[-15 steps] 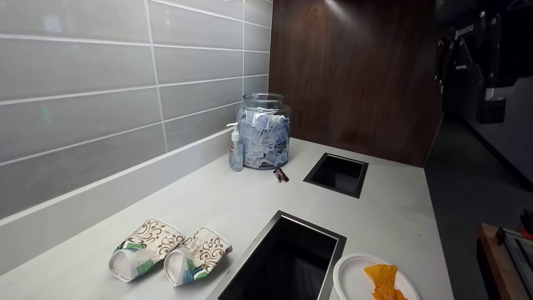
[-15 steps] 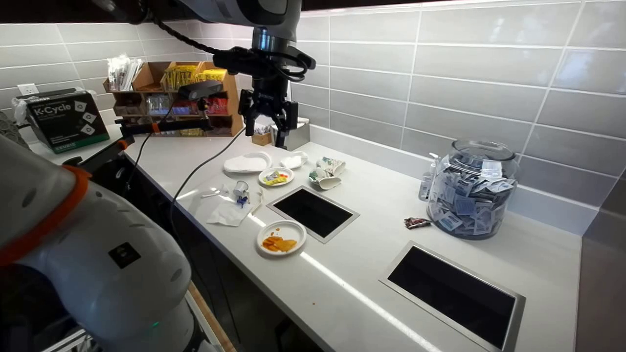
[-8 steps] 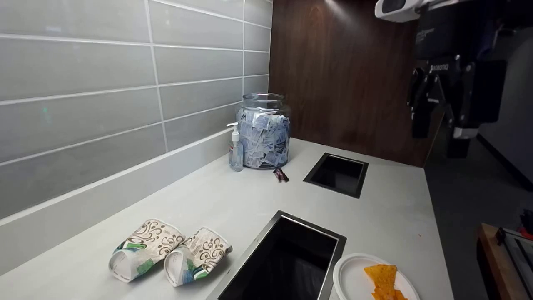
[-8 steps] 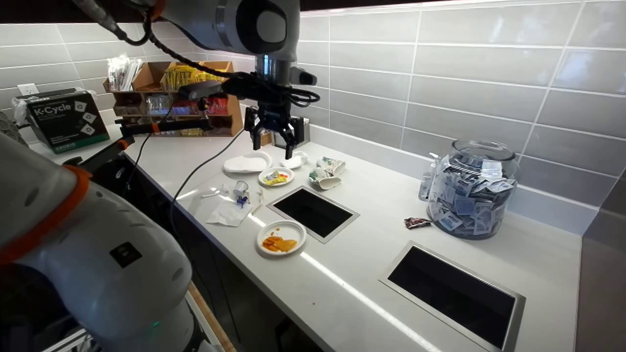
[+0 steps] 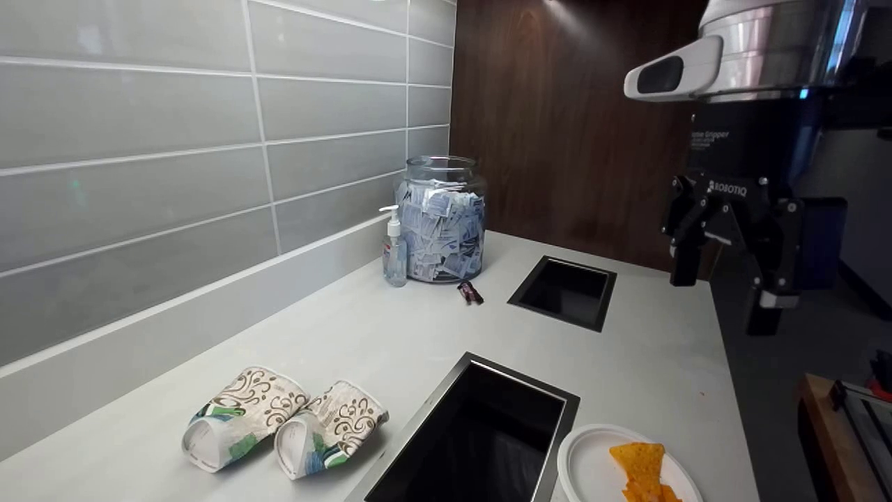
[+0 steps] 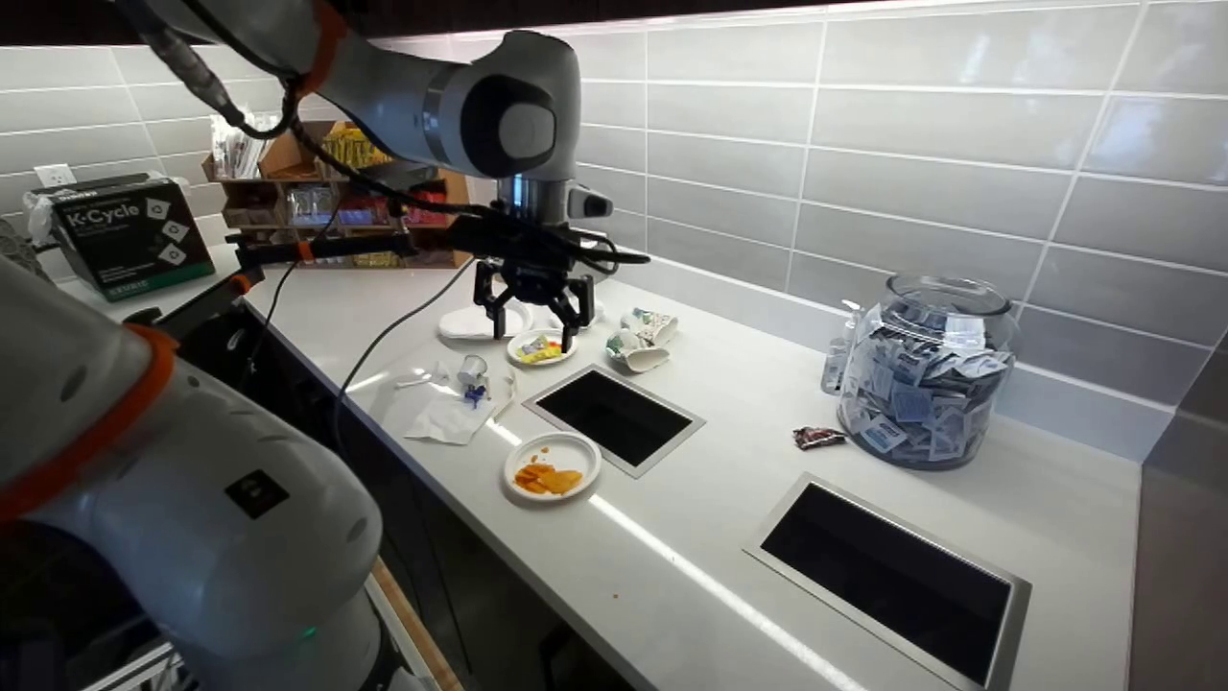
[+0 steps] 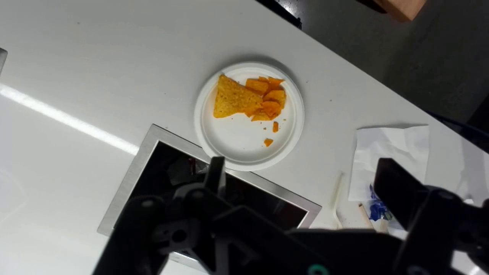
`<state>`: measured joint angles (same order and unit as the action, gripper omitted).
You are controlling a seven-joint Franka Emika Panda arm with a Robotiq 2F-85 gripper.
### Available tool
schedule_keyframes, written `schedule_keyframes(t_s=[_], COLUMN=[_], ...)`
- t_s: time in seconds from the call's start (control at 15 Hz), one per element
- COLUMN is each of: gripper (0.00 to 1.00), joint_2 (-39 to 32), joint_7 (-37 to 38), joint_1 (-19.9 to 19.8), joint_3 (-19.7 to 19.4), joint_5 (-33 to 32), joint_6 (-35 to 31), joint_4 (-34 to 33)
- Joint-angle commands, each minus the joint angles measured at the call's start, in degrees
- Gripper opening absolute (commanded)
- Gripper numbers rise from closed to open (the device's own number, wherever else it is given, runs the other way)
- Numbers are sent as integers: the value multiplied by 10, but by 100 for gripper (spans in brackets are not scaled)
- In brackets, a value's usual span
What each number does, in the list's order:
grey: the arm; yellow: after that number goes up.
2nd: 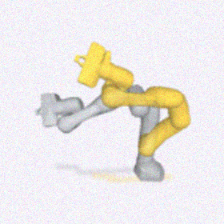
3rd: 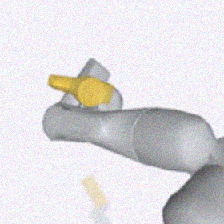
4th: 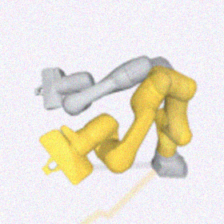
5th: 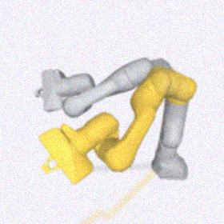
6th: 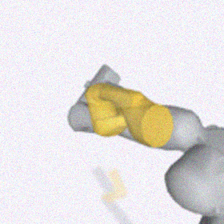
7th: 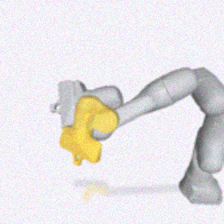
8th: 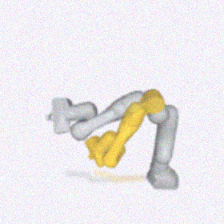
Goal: Pour the snacks from the white plate into the left trash chute.
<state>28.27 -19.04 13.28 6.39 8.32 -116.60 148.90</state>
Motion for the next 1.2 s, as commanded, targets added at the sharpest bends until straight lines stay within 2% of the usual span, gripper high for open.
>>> schedule_keyframes(t_s=[0.0, 0.33, 0.67, 0.73, 1.13], gripper=[100, 100, 100, 100, 100], joint_2=[-22, -101, -189, -143, -152], joint_7=[-76, -190, -285, -253, -257], joint_1=[31, 58, 54, 41, 36], joint_3=[-24, -41, -27, -18, -14], joint_5=[26, 62, 89, 71, 72], joint_6=[-46, -50, -45, -38, -38], joint_4=[33, 22, -8, 13, 8])
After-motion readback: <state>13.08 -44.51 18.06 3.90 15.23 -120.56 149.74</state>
